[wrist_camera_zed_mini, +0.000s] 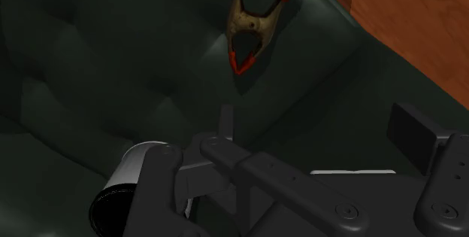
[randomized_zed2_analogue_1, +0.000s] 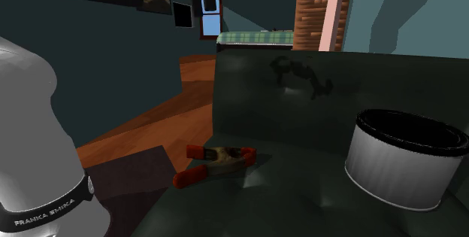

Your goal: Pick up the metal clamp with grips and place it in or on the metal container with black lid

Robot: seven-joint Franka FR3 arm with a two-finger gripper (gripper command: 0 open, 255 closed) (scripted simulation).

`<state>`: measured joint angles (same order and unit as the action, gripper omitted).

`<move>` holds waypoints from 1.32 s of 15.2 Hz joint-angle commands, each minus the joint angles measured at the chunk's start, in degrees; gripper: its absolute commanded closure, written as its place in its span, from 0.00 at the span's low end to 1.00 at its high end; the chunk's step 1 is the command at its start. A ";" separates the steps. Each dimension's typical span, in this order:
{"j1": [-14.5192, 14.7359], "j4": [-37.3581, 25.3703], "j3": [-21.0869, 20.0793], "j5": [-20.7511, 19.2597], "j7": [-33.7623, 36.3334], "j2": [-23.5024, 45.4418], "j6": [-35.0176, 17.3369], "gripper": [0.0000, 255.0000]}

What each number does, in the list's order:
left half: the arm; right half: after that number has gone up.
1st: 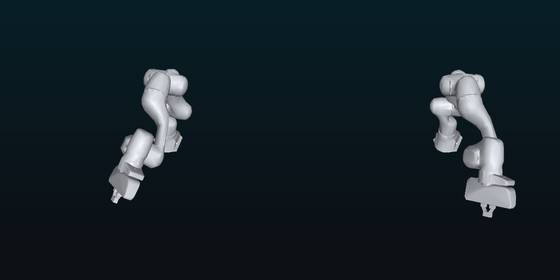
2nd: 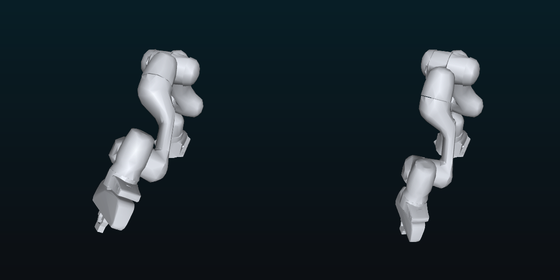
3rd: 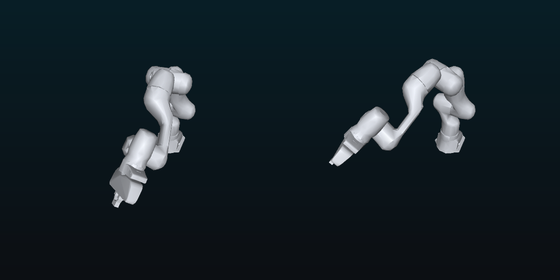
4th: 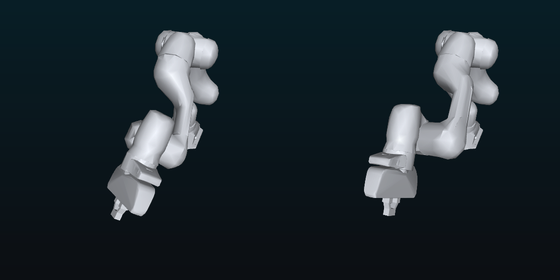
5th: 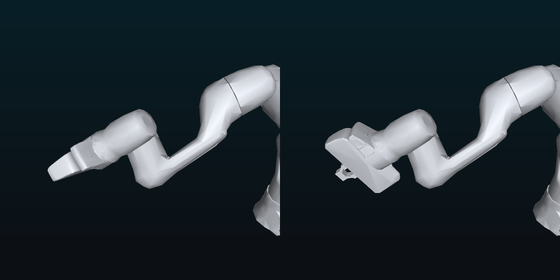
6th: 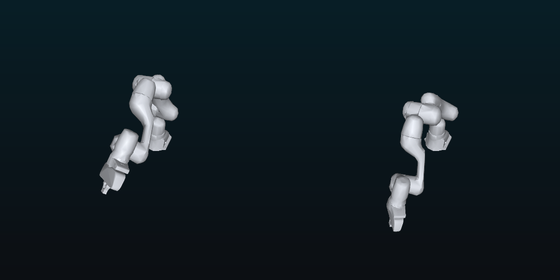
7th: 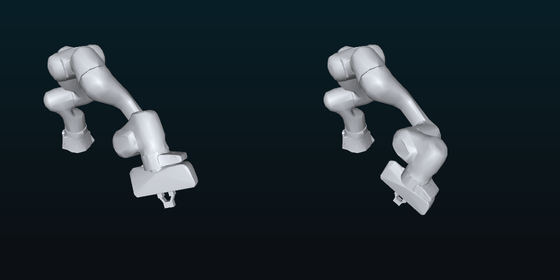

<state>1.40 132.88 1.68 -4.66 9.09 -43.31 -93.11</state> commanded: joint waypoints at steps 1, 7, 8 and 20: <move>0.00 0.00 0.00 0.00 0.00 0.00 0.00 0.00; -0.50 12.48 2.05 -1.34 -1.69 -2.27 -9.44 0.00; -0.63 14.40 2.42 -1.62 -1.98 -2.42 -11.09 0.00; -3.36 33.35 7.79 -6.40 -5.51 3.79 -34.71 0.00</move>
<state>-1.65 165.08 9.00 -10.58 3.91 -40.42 -125.72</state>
